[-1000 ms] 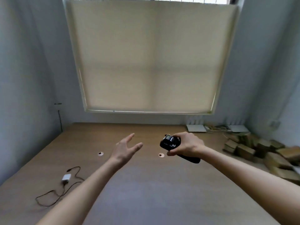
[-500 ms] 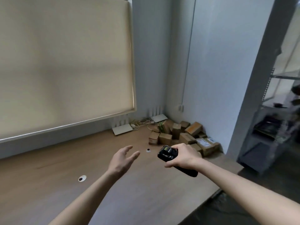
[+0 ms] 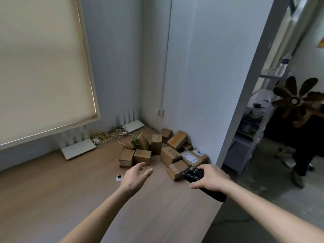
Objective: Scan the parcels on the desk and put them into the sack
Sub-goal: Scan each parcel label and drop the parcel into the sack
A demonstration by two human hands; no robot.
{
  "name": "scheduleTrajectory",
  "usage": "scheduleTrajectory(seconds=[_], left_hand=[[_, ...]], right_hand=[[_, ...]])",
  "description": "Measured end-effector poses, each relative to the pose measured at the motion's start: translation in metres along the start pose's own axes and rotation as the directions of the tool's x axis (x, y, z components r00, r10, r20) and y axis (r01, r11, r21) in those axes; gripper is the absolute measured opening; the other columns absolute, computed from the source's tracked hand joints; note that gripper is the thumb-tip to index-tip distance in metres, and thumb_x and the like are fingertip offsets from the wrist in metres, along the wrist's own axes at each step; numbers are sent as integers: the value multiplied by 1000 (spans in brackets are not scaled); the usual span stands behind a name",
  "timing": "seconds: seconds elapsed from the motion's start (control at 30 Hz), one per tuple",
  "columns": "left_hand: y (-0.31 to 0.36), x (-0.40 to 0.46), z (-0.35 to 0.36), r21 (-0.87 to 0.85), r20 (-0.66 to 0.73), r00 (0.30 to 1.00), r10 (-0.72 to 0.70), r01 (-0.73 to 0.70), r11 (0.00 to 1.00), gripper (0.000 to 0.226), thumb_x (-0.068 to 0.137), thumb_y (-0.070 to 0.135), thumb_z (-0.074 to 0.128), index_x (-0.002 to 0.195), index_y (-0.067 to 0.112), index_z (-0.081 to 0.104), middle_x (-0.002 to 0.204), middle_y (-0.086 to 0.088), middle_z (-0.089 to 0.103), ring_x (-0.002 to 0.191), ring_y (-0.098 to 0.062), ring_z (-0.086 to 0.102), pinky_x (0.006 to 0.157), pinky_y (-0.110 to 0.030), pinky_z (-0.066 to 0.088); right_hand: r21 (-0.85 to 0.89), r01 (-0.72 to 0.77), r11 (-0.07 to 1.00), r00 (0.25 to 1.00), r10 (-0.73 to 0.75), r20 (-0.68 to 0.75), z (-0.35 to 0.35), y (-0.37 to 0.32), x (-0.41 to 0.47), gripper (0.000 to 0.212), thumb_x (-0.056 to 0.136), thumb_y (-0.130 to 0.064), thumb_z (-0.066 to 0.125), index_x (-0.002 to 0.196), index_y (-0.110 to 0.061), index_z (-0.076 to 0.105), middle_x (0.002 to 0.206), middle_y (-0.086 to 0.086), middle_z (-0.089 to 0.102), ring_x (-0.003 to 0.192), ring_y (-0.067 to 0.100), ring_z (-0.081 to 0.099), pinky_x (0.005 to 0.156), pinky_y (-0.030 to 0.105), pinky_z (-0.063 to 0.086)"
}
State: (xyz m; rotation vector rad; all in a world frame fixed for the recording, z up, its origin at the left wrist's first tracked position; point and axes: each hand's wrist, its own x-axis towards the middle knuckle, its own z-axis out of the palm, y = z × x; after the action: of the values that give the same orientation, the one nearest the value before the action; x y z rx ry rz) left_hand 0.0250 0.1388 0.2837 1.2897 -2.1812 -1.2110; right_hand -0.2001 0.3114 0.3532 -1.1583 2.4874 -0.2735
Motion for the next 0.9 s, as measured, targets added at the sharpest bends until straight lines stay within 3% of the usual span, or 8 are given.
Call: scheduleTrajectory(seconds=[0.23,0.33,0.47,0.67,0.8,0.9], left_hand=[[5,99,51,57,83,996,-31,26,998,60,94,56,57,143,20,53,138,-4,59,124,-19,56,103,-39,50],[-6,139,79,82,93,993,-72,65,995,56,93,57,58,137,22,59,136,-2,62,123,-18,57,103,-37,48],[-23,193,128,91,102,981,-165,156,984,57,96,53,56,142,20,54,139,-5,58,127,-20,54,103,-35,46],[-50,274,208,61,87,937,-338,334,941,60,97,53,55,148,23,45,140,-5,56,128,-23,53,102,-35,43],[-71,309,250,66,105,912,-397,392,918,62,96,54,54,148,22,45,138,-3,58,123,-22,57,101,-35,46],[-88,329,270,63,118,896,-429,424,903,62,96,54,54,148,21,44,137,-3,59,122,-21,58,103,-36,47]], right_hand=[[46,-150,988,989,149,23,10,38,105,94,47,-75,84,131,-36,63,125,-6,69,111,20,64,88,34,56],[39,-167,985,984,164,72,26,56,164,98,41,-78,80,127,-34,66,121,-6,70,108,21,65,88,35,57],[-9,-142,990,980,141,142,53,79,250,100,38,-82,77,124,-31,67,119,-2,71,105,23,66,86,35,58],[-81,-115,990,968,130,215,96,99,364,78,61,-67,88,119,-22,63,123,4,68,116,28,64,93,38,54],[-120,-60,991,950,94,299,130,105,422,77,64,-67,87,122,-23,62,121,1,69,114,25,64,82,33,47],[-116,-6,993,940,45,339,149,104,453,81,65,-65,87,129,-23,60,122,1,69,112,25,65,82,33,51]])
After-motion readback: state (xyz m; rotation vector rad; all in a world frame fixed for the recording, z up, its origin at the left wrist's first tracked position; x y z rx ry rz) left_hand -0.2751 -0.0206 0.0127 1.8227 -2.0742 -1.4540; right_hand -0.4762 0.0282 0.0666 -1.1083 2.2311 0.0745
